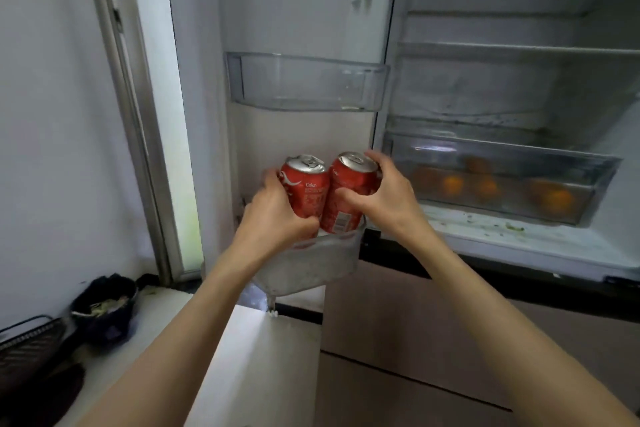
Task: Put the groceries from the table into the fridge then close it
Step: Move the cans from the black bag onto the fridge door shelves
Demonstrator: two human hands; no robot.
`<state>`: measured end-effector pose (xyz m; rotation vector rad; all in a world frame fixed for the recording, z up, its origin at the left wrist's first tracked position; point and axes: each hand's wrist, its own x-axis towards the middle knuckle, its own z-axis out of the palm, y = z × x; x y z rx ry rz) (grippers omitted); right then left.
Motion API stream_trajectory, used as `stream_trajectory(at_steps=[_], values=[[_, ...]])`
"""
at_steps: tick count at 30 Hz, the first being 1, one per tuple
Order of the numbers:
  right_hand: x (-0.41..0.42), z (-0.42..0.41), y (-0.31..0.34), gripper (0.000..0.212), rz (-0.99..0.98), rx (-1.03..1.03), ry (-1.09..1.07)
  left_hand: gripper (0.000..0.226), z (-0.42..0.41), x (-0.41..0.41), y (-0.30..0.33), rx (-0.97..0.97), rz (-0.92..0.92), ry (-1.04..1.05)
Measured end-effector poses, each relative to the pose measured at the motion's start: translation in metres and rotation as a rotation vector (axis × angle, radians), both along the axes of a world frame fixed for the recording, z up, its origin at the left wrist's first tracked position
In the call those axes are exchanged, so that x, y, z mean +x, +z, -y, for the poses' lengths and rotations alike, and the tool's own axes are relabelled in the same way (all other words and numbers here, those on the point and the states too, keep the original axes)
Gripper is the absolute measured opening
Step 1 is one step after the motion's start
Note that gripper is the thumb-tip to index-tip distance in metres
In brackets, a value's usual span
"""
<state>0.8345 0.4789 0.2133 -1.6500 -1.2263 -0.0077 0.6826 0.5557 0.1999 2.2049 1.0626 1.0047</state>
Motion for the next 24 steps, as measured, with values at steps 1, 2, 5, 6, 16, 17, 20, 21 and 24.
stream_trajectory(at_steps=[1,2,5,6,16,17,20,21,24], values=[[0.004,-0.001,-0.001,0.073,0.017,-0.024,0.035,0.072,0.000,0.002,0.000,-0.027,-0.016,0.015],[0.008,-0.002,-0.002,0.068,0.039,-0.040,0.071,0.073,0.000,0.003,0.001,-0.048,-0.034,0.031],[0.016,-0.007,-0.006,0.062,0.102,-0.104,0.152,0.075,-0.004,0.004,0.003,-0.072,-0.138,0.088],[0.018,-0.009,-0.007,0.064,0.122,-0.128,0.168,0.076,-0.003,0.005,0.004,-0.080,-0.181,0.099],[0.030,-0.016,-0.022,0.072,0.169,-0.236,0.248,0.087,-0.001,0.010,0.008,-0.180,-0.322,0.135],[0.030,-0.015,-0.023,0.073,0.176,-0.244,0.248,0.082,-0.003,0.009,0.009,-0.182,-0.314,0.130],[0.032,-0.014,-0.021,0.072,0.197,-0.260,0.266,0.090,-0.011,0.010,0.006,-0.156,-0.274,0.110],[0.032,-0.013,-0.019,0.071,0.199,-0.265,0.283,0.094,-0.006,0.009,0.006,-0.143,-0.260,0.110],[0.030,-0.010,-0.014,0.061,0.236,-0.266,0.344,0.078,0.001,0.007,0.007,-0.136,-0.248,0.141]])
